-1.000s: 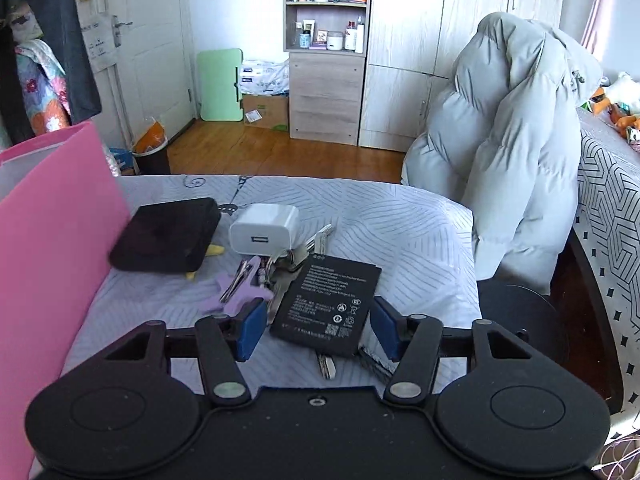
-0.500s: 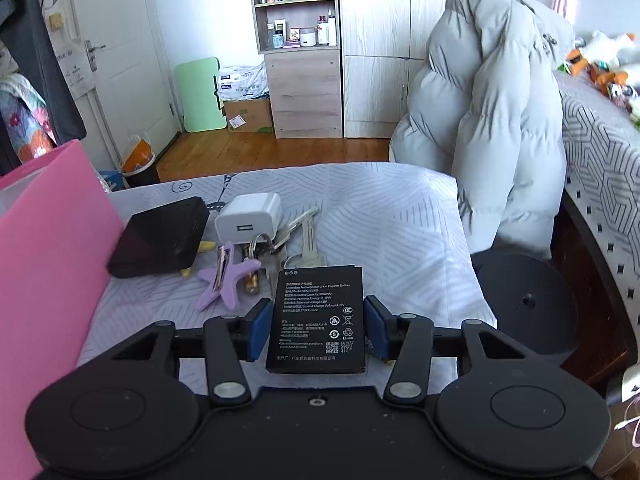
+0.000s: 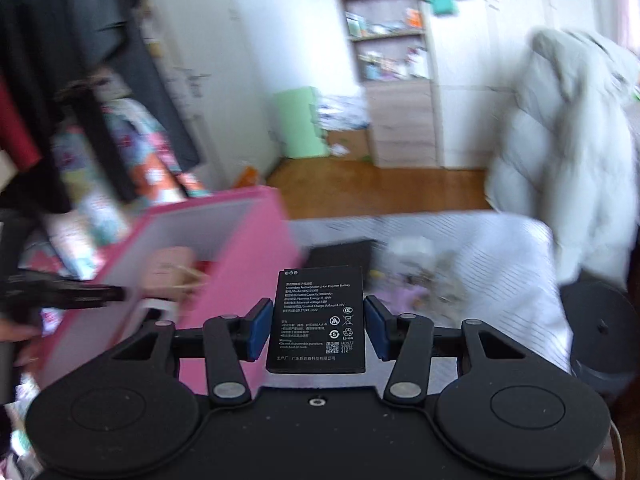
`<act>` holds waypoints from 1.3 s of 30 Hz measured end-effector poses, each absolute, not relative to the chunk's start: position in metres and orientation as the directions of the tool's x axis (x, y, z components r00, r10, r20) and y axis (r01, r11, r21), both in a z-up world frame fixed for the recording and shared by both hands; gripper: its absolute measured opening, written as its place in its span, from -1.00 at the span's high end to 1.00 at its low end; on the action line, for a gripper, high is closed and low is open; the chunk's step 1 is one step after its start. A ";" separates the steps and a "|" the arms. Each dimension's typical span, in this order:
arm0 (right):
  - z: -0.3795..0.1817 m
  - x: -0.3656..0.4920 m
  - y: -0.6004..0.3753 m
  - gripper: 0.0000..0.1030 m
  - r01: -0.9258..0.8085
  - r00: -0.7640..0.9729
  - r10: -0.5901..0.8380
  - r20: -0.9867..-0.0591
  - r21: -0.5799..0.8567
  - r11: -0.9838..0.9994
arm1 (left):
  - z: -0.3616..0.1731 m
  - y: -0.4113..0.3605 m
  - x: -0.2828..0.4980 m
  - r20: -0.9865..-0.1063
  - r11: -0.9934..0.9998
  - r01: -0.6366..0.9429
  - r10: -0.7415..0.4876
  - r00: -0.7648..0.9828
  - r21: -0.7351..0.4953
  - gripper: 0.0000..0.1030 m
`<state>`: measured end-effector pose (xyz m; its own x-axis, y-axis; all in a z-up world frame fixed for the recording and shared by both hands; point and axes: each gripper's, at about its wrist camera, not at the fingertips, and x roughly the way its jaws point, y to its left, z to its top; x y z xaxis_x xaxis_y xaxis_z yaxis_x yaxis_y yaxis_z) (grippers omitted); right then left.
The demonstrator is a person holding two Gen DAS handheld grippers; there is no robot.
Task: Organize rigid objects
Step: 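Carry the black battery into the pink box and open the right tool, then move the right tool to the black square case on the bed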
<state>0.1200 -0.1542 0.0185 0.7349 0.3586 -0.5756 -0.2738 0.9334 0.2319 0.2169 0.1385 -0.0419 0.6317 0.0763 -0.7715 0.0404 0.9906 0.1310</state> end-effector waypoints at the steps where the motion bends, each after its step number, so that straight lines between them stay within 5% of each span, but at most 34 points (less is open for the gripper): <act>1: 0.026 0.117 -0.141 -0.06 -0.322 0.727 0.389 -0.565 0.221 0.921 | -0.042 0.139 0.217 -0.772 0.991 0.040 0.075 0.632 0.129 0.79; 7: 0.029 0.133 -0.066 -0.07 -0.525 0.608 0.473 -0.638 0.124 0.842 | -0.042 0.139 0.216 -0.772 0.991 0.038 0.072 0.632 0.124 0.79; 16: -0.005 0.185 -0.009 -0.09 -0.506 0.514 0.352 -0.782 0.054 0.861 | -0.042 0.141 0.216 -0.772 0.993 0.033 0.070 0.632 0.117 0.79; 29: 0.032 0.140 -0.100 -0.29 -0.399 0.685 0.378 -0.623 0.113 0.910 | -0.043 0.140 0.217 -0.771 0.991 0.034 0.076 0.633 0.126 0.79; 39: 0.010 0.126 -0.195 -0.28 -0.205 0.731 0.231 -0.642 0.116 0.972 | -0.041 0.137 0.217 -0.774 0.992 0.027 0.079 0.628 0.123 0.79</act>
